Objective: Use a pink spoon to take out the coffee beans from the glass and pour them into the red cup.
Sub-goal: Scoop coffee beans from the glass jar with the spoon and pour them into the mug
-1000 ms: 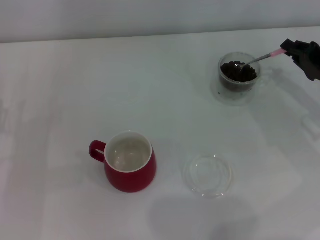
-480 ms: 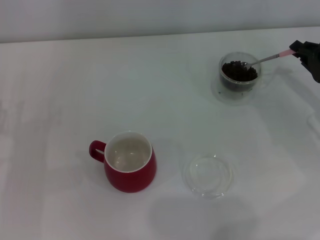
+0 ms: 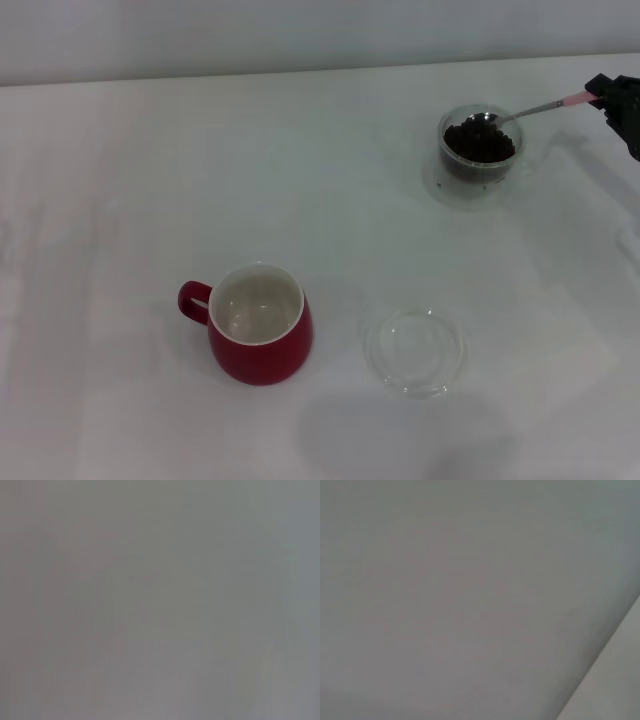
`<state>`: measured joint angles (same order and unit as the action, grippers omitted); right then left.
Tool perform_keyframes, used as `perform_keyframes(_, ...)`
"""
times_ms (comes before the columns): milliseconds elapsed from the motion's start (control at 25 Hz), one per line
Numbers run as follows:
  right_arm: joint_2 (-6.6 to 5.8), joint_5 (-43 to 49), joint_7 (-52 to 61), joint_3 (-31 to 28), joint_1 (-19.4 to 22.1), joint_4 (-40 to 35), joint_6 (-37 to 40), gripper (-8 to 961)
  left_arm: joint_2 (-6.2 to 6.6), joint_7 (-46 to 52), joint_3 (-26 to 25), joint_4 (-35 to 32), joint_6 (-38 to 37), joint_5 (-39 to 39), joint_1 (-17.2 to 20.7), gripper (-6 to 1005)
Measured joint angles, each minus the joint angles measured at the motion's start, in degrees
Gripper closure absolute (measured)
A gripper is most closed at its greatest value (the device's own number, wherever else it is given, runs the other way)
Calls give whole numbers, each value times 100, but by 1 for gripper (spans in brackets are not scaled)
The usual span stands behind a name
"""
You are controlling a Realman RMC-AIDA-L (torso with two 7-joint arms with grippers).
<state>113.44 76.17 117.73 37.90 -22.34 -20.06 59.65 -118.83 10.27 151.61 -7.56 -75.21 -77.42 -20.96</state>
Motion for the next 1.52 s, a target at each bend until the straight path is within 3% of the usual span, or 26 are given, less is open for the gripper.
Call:
perform_keyframes(240,-95,15,189,27,-4,-7,335,808,0,28,0,27,-2,0,12,242)
perform_keyframes(480,-266,77,566,523,-72,-51,516,808,0,28,0,27,7,0,12,243)
perform_keyframes(720,-295,83,712,601,-76,-136,545,808,-7,28,0,27,11,0,13,241)
perform_keyframes(960,-399,92,1065,970,-82,-185,851,808,-21,28,0,26,17,0,35,242)
perform_keyframes(1240,-392,92,1624,1702,-128,-624,1081,807,-29,29,10,-1,29,9,41,242)
perform_keyframes(1520,-334,92,1899,2447,-455,-724,1210,808,-42,254,27,6,35,15,59,241)
